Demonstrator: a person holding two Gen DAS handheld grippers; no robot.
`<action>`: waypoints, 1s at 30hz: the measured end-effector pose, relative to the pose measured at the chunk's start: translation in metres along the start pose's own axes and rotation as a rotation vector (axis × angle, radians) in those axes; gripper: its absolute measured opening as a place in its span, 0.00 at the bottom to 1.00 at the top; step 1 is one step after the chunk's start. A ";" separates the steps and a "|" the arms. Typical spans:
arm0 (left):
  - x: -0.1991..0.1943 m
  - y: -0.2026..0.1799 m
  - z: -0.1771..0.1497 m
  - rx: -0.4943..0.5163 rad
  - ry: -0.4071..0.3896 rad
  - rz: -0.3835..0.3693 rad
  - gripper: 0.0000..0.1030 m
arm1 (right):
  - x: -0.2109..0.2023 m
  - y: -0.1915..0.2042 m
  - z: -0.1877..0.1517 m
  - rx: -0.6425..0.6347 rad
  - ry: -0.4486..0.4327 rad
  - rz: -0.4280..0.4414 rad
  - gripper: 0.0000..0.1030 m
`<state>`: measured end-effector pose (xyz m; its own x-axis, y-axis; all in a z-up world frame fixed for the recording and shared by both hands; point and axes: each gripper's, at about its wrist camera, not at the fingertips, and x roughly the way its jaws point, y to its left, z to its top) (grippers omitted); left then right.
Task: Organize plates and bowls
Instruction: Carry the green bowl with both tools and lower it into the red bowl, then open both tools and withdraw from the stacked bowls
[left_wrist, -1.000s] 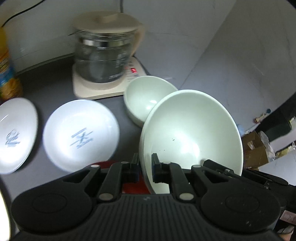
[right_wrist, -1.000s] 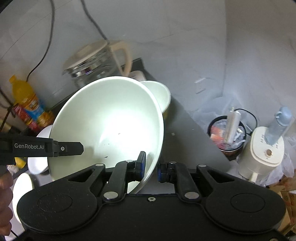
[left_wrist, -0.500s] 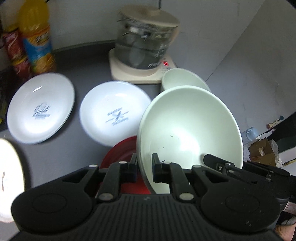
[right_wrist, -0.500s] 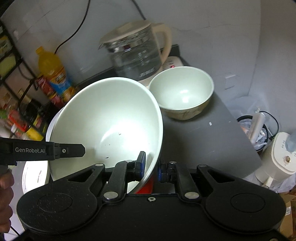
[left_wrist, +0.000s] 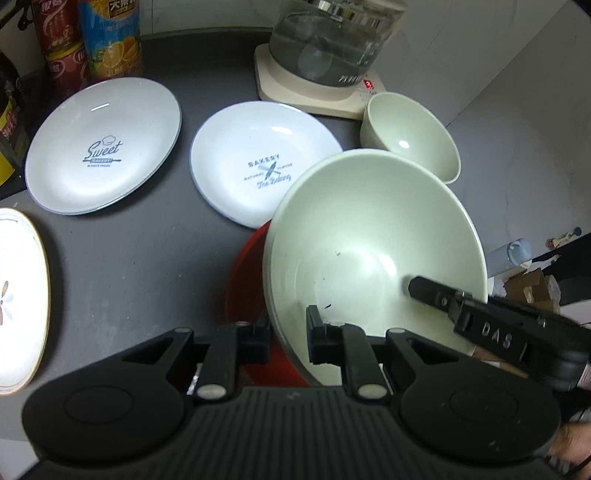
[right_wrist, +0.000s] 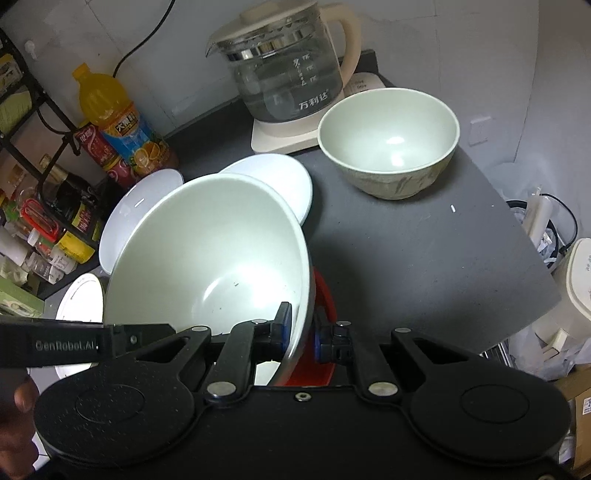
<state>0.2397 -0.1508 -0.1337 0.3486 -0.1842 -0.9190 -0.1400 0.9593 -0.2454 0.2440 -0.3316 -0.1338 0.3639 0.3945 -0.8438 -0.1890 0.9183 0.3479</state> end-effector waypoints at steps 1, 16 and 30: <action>0.002 0.001 -0.001 0.000 0.012 0.005 0.14 | 0.002 0.000 0.000 0.003 0.003 -0.004 0.10; -0.011 0.021 0.008 -0.053 -0.009 0.015 0.25 | 0.024 0.007 0.009 0.018 0.036 -0.044 0.12; 0.014 0.014 0.034 -0.024 0.001 0.046 0.27 | 0.029 0.013 0.016 -0.045 0.134 -0.042 0.20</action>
<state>0.2737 -0.1327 -0.1397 0.3402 -0.1408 -0.9297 -0.1782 0.9611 -0.2108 0.2662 -0.3074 -0.1474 0.2480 0.3449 -0.9053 -0.2180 0.9304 0.2948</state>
